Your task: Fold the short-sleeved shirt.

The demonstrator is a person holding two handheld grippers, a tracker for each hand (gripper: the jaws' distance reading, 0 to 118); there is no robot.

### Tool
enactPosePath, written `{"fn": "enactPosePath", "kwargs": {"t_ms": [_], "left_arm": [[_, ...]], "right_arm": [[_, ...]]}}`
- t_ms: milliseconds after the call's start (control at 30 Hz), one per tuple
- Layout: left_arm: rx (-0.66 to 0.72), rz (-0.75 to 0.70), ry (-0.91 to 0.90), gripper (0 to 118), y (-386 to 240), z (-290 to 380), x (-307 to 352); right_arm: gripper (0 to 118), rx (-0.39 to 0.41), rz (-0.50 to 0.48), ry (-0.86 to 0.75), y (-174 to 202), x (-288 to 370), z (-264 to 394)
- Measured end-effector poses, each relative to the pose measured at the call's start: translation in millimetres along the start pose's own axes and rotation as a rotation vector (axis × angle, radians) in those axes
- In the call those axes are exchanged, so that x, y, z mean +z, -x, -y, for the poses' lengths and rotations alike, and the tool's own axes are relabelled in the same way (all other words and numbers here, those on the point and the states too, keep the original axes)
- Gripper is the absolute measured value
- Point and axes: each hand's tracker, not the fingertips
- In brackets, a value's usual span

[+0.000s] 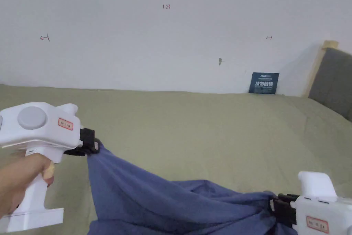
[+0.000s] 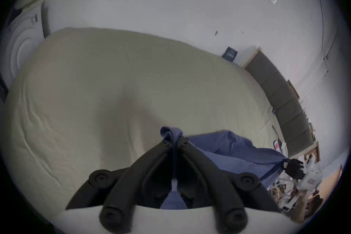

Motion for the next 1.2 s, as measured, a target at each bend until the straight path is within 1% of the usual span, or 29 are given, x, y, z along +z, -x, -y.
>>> {"fn": "enactPosePath", "kwargs": {"t_ms": [100,200,333,533,600,700,800,933,1000,1200], "left_arm": [[0.008,-0.022,-0.078,3,4.3,-17.0,30.4],[0.003,-0.02,-0.09,3,8.7,-32.3,55.2],[0.012,-0.06,-0.165,3,12.6,-53.9,82.4],[0.001,-0.129,-0.219,3,14.5,-93.8,104.6],[-0.019,-0.143,-0.22,3,12.7,-106.1,108.6],[-0.015,-0.162,-0.248,3,15.0,-123.2,110.5],[0.013,-0.153,-0.288,3,11.9,-129.7,114.8],[0.01,-0.155,-0.288,3,11.4,-135.7,111.0],[-0.003,-0.166,-0.285,3,10.4,-129.2,105.9],[0.0,-0.178,-0.175,3,19.9,-83.9,82.4]], "right_arm": [[7,0.007,-0.027,-0.059,1.6,-2.2,-38.3],[7,0.022,-0.046,-0.114,3.0,-7.5,-76.9],[7,0.048,-0.068,-0.162,7.2,-20.8,-130.8],[7,0.094,-0.088,-0.224,23.5,-39.6,-205.0],[7,0.115,-0.11,-0.245,28.0,-47.4,-225.2],[7,0.144,-0.096,-0.263,37.1,-52.6,-248.2],[7,0.163,-0.091,-0.288,41.2,-57.1,-260.2],[7,0.129,-0.079,-0.267,39.2,-69.0,-263.0],[7,0.097,-0.092,-0.261,35.4,-73.8,-255.0],[7,0.09,-0.089,-0.196,24.2,-89.8,-209.1]]}}
